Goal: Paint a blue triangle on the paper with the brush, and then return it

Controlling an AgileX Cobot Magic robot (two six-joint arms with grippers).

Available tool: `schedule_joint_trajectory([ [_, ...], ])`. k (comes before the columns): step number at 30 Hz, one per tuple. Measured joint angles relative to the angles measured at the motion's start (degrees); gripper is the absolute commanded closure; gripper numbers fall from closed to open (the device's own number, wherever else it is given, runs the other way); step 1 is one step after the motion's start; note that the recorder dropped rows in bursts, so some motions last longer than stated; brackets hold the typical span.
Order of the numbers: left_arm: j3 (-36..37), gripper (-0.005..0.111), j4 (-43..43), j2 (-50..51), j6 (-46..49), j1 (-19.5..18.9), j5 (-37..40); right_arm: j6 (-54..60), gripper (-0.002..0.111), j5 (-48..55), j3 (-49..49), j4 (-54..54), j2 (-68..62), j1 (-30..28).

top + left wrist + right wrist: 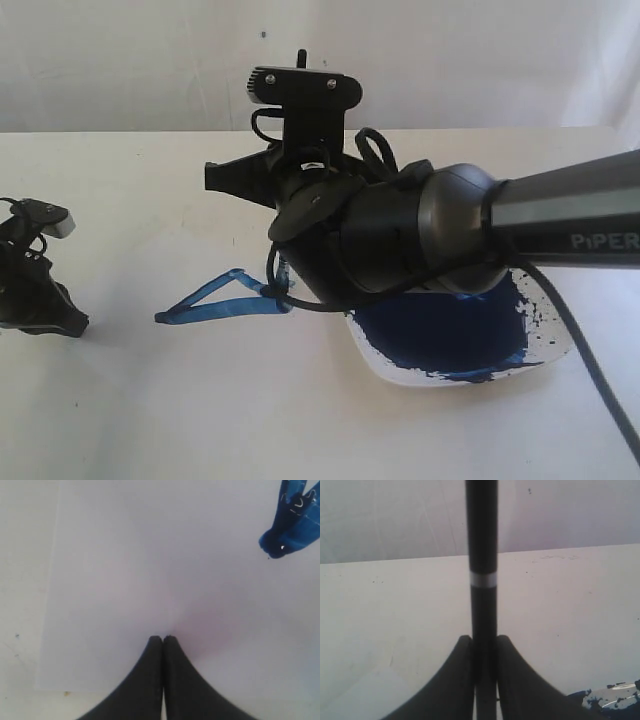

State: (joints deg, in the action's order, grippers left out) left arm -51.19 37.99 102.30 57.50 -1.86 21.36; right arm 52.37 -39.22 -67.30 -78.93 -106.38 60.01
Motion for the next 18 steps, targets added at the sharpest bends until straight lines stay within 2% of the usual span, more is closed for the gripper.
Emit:
schedule_joint_trajectory([
  [18, 0.0, 0.107, 0.0, 0.0, 0.0, 0.0, 0.0, 4.4, 0.108, 0.8, 0.0, -4.4, 1.7, 0.0],
])
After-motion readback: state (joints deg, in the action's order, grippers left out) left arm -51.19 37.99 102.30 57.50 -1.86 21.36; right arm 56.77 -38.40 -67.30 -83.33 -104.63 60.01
